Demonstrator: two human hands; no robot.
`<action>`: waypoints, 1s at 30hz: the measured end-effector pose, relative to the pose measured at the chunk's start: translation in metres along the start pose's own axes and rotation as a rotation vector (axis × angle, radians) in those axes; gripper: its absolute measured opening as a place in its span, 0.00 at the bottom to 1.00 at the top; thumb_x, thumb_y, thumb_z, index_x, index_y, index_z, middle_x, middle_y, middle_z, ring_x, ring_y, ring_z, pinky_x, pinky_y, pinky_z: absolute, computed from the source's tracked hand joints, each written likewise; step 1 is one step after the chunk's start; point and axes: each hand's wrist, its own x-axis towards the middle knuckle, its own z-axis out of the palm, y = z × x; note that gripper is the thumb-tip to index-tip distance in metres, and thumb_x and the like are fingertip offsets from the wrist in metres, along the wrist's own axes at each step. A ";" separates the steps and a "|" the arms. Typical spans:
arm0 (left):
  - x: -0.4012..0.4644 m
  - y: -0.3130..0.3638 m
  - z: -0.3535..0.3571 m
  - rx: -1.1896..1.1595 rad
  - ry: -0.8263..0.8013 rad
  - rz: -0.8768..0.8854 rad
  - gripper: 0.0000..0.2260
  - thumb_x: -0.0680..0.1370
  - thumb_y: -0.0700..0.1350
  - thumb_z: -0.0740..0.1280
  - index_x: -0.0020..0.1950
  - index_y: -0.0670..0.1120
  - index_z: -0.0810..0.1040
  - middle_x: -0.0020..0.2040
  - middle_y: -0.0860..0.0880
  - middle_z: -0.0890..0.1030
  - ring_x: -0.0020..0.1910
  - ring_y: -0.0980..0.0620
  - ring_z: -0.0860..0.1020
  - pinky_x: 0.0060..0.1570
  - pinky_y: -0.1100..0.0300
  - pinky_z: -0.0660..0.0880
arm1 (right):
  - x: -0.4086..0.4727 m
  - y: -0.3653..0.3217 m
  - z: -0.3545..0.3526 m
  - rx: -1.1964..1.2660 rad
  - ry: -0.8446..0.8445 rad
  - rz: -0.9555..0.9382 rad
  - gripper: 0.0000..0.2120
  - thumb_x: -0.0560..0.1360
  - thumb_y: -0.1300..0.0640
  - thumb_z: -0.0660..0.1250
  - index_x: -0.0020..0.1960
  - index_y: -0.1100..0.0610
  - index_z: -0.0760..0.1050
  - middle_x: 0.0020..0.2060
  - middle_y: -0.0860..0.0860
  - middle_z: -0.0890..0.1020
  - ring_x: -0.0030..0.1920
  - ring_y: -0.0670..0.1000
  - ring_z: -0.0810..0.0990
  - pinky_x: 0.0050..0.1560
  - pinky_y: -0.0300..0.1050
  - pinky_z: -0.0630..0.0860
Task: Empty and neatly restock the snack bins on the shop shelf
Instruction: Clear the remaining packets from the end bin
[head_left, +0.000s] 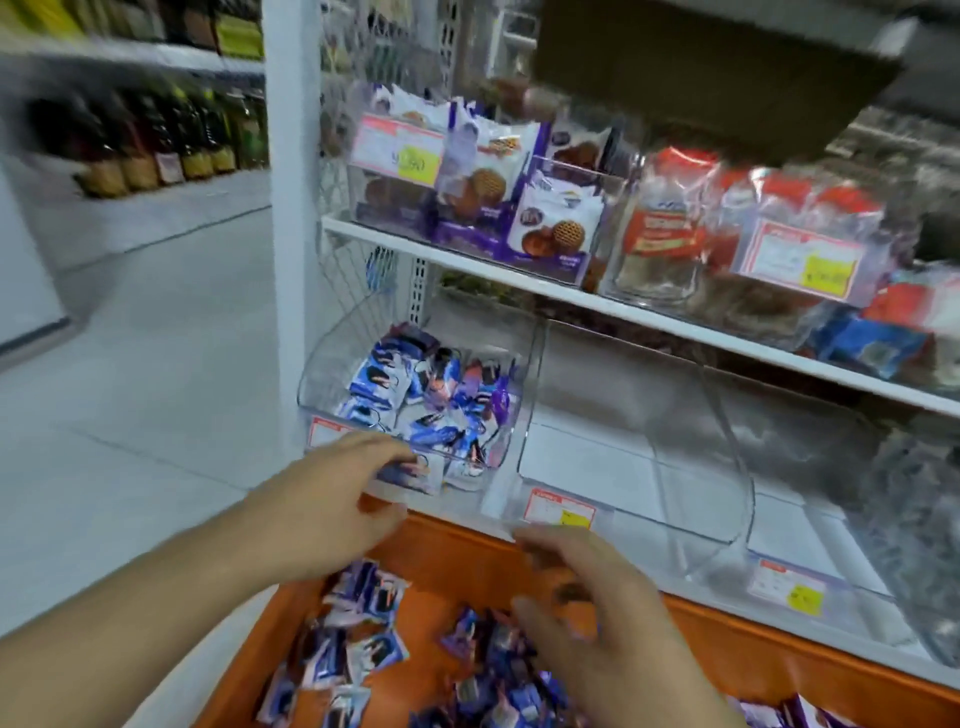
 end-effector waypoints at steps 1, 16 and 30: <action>0.003 -0.009 -0.004 0.021 0.010 -0.010 0.26 0.79 0.55 0.71 0.76 0.59 0.70 0.73 0.61 0.70 0.71 0.61 0.70 0.72 0.67 0.64 | 0.019 -0.010 0.001 -0.022 0.016 -0.041 0.23 0.75 0.47 0.73 0.66 0.31 0.73 0.61 0.35 0.77 0.61 0.40 0.79 0.58 0.35 0.76; 0.026 -0.052 -0.003 0.029 0.113 0.033 0.26 0.81 0.59 0.64 0.79 0.61 0.62 0.77 0.62 0.64 0.77 0.58 0.59 0.75 0.58 0.56 | 0.269 -0.029 -0.005 -1.054 -0.423 0.026 0.15 0.66 0.48 0.77 0.52 0.46 0.82 0.43 0.46 0.84 0.46 0.52 0.83 0.47 0.50 0.83; 0.013 -0.061 -0.026 -0.347 0.328 0.062 0.25 0.78 0.48 0.75 0.71 0.67 0.75 0.63 0.69 0.77 0.58 0.73 0.75 0.54 0.71 0.76 | 0.222 -0.076 0.033 0.086 -0.325 0.079 0.17 0.80 0.50 0.73 0.68 0.47 0.77 0.58 0.45 0.85 0.57 0.49 0.85 0.62 0.59 0.80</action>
